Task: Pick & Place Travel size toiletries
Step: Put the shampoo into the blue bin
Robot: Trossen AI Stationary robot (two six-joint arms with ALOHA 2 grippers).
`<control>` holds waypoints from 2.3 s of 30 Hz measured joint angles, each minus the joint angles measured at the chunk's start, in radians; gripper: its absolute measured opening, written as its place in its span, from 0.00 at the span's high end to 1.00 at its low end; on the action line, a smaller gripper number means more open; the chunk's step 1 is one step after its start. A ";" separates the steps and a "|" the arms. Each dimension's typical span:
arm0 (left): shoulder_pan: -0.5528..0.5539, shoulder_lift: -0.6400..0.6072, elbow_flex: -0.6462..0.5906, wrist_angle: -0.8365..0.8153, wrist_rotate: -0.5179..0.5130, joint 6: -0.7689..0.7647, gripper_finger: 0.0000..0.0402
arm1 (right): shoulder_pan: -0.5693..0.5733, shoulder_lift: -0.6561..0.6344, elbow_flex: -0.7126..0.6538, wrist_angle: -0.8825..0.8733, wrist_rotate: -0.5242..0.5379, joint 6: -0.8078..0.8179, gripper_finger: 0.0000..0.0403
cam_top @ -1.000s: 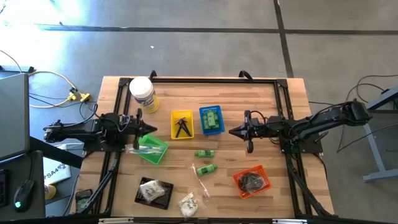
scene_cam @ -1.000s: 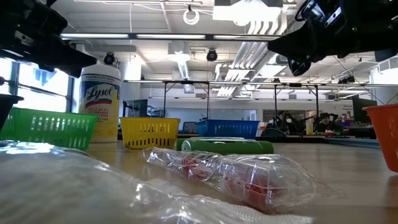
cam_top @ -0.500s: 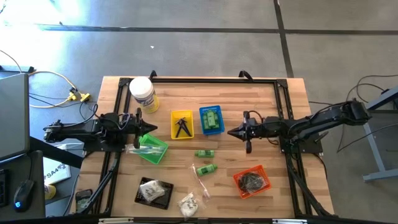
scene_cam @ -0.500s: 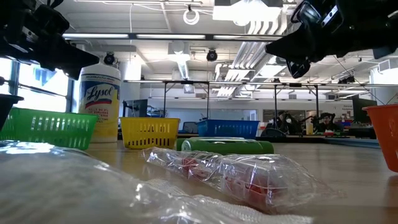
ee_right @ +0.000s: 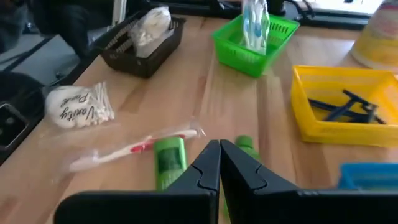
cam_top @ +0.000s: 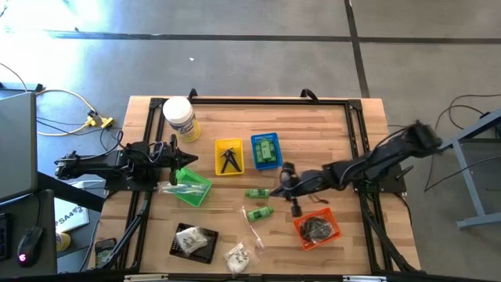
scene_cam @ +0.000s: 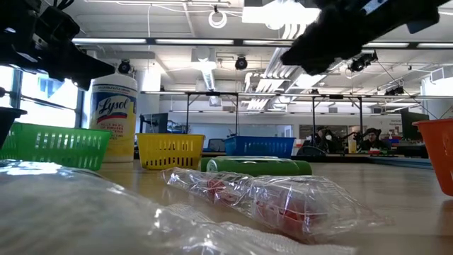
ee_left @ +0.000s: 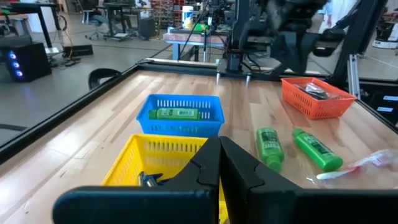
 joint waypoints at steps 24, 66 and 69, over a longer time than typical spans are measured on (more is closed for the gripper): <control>0.000 0.000 0.001 -0.002 0.001 -0.027 1.00 | 0.007 0.456 0.513 -0.491 -0.161 -0.012 0.33; 0.000 0.000 0.002 -0.009 0.010 -0.028 1.00 | -0.017 0.291 0.511 -0.502 -0.056 -0.034 0.66; 0.000 0.000 0.002 -0.008 0.010 -0.028 1.00 | -0.074 0.190 0.511 -0.496 0.017 0.036 0.69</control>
